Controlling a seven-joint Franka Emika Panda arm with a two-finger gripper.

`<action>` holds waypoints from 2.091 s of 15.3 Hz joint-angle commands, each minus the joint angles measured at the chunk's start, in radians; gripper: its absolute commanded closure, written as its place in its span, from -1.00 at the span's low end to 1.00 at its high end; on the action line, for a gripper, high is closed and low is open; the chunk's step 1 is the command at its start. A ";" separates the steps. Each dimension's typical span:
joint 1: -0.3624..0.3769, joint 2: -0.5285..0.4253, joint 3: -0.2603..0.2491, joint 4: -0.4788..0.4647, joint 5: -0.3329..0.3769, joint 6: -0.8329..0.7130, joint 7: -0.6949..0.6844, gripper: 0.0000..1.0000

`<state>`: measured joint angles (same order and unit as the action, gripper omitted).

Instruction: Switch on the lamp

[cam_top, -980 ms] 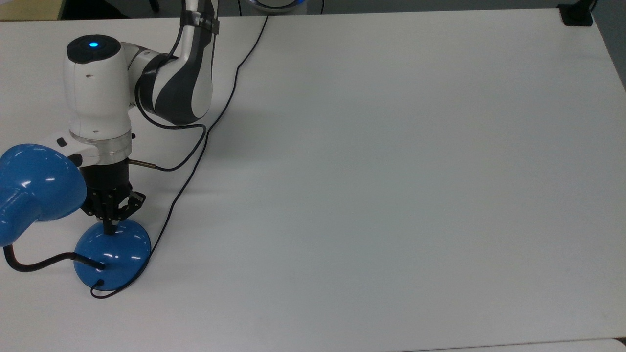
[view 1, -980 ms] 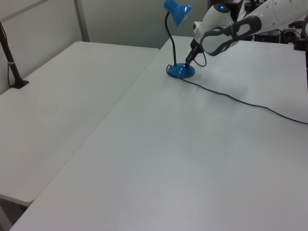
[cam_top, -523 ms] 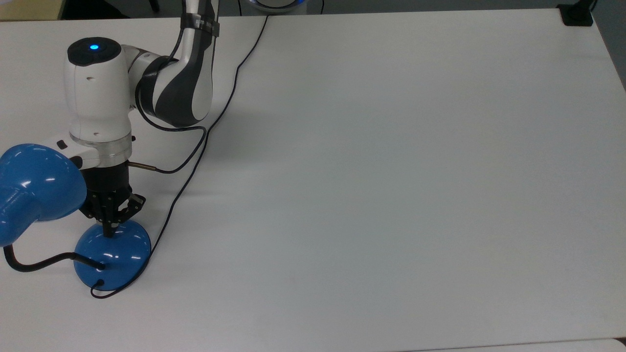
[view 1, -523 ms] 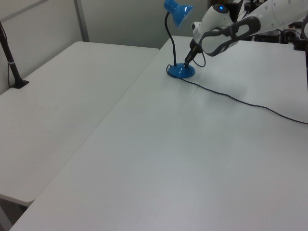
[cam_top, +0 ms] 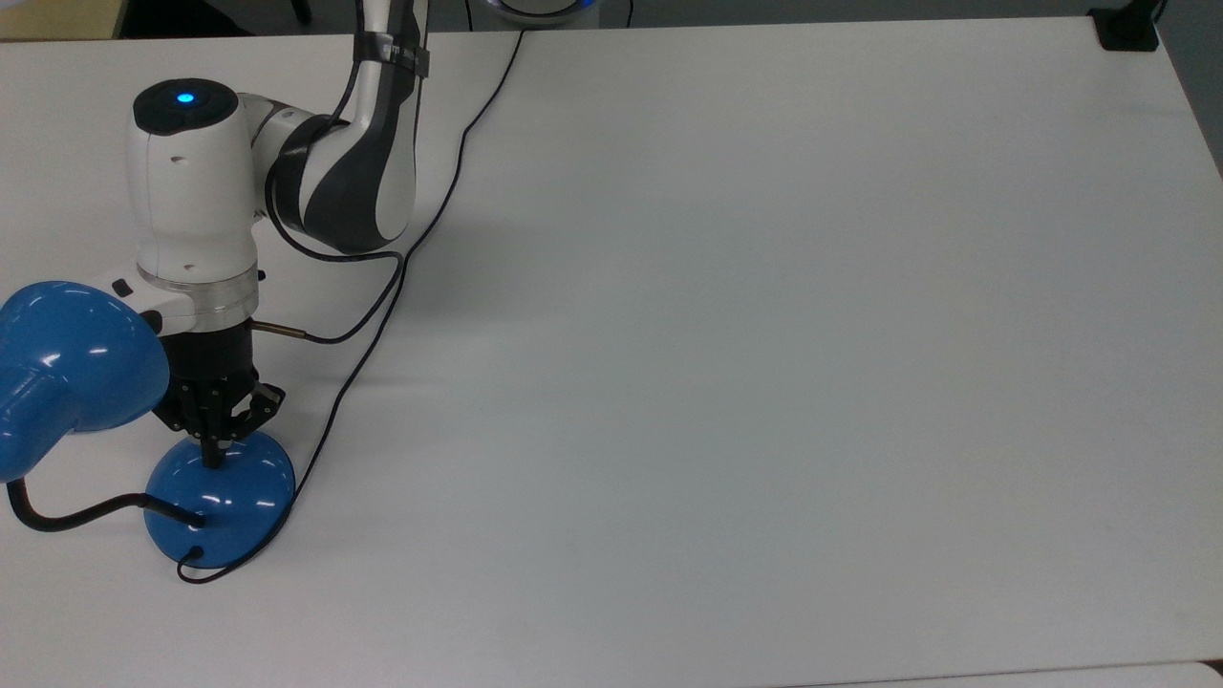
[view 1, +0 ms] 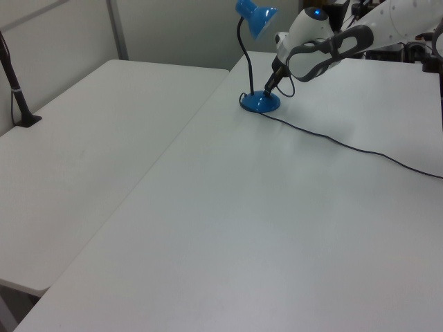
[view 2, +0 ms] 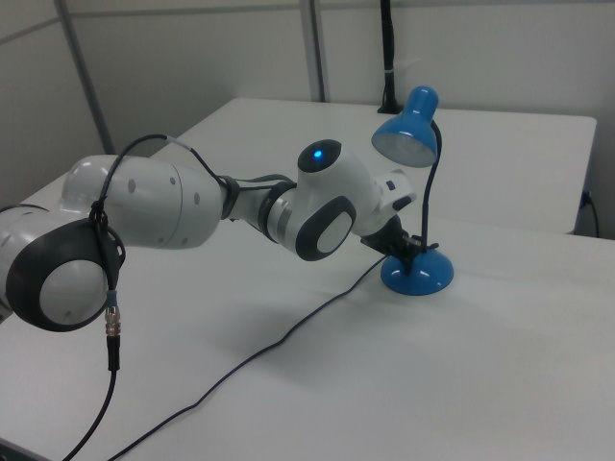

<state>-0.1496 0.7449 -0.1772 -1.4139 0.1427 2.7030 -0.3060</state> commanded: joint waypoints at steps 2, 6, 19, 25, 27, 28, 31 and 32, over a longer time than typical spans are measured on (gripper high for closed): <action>0.002 0.007 -0.001 0.016 0.020 0.017 -0.018 1.00; -0.005 -0.035 0.001 0.004 0.028 0.014 -0.019 1.00; -0.002 -0.041 -0.001 -0.045 0.011 0.009 -0.097 1.00; -0.001 -0.041 -0.001 -0.059 0.008 0.008 -0.107 1.00; -0.001 -0.041 -0.001 -0.059 0.008 0.008 -0.108 1.00; -0.001 -0.041 -0.001 -0.059 0.008 0.008 -0.110 1.00; -0.001 -0.035 0.001 -0.059 0.008 0.008 -0.108 1.00; -0.001 -0.032 -0.001 -0.059 0.008 0.009 -0.108 1.00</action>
<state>-0.1555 0.7311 -0.1776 -1.4308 0.1433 2.7040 -0.3859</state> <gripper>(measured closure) 0.991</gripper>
